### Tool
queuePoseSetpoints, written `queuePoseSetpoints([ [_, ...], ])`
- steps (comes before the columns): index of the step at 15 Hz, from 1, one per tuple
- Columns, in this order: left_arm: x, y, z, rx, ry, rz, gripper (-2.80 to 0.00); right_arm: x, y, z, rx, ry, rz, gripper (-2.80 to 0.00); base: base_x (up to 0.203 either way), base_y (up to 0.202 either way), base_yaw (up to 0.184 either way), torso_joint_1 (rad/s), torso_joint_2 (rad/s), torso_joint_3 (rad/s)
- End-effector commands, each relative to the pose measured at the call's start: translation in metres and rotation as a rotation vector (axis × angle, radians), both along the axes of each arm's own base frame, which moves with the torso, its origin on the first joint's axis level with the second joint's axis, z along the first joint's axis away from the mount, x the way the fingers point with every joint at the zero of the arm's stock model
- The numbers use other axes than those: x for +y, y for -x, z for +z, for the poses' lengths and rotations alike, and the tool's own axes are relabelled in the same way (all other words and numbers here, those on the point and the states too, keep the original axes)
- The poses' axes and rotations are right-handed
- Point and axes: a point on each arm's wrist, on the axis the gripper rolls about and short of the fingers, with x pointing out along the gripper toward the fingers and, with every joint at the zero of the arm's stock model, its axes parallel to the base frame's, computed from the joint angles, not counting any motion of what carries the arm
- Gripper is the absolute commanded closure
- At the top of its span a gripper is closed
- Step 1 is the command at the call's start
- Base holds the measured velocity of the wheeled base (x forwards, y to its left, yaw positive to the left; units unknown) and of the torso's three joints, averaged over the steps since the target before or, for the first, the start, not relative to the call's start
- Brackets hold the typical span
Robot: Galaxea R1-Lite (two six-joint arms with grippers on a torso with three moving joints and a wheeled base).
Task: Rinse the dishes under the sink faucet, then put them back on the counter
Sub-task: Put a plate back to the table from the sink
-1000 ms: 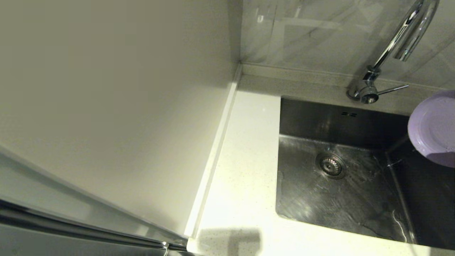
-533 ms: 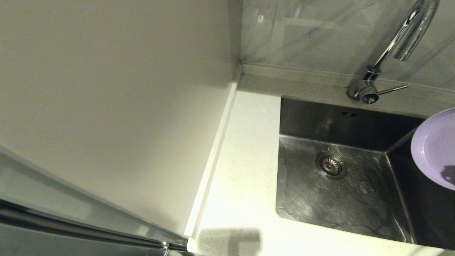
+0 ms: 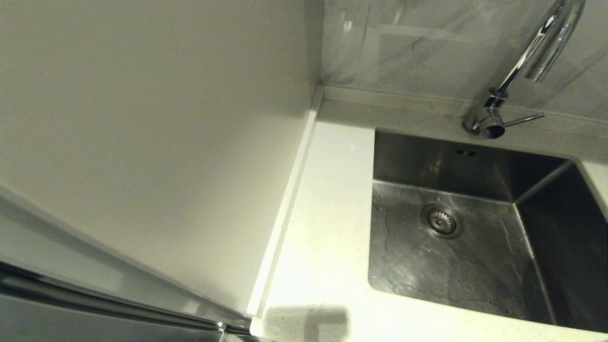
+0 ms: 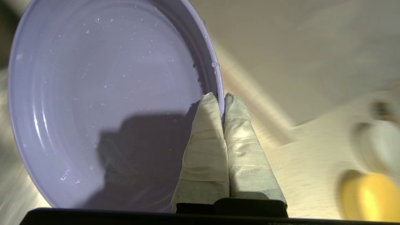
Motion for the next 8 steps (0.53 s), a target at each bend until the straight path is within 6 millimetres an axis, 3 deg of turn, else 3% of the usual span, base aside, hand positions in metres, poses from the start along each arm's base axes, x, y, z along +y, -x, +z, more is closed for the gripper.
queuePoseSetpoints([
  [1,0.0,0.0,-0.001,0.003,0.0,0.0,0.0,-0.011,0.01,0.01,-0.015,0.022,-0.153,0.0,0.0,0.0,0.0,0.0,0.0,0.0],
  [4,0.0,0.0,-0.001,0.002,0.0,0.0,0.0,-0.031,0.023,0.013,0.012,-0.052,-0.326,0.0,0.0,0.0,0.0,0.0,0.0,0.0],
  [8,0.0,0.0,-0.001,0.003,0.0,0.0,0.0,-0.054,0.056,0.021,0.033,-0.152,-0.562,0.0,0.0,0.0,0.0,0.0,0.0,0.0],
])
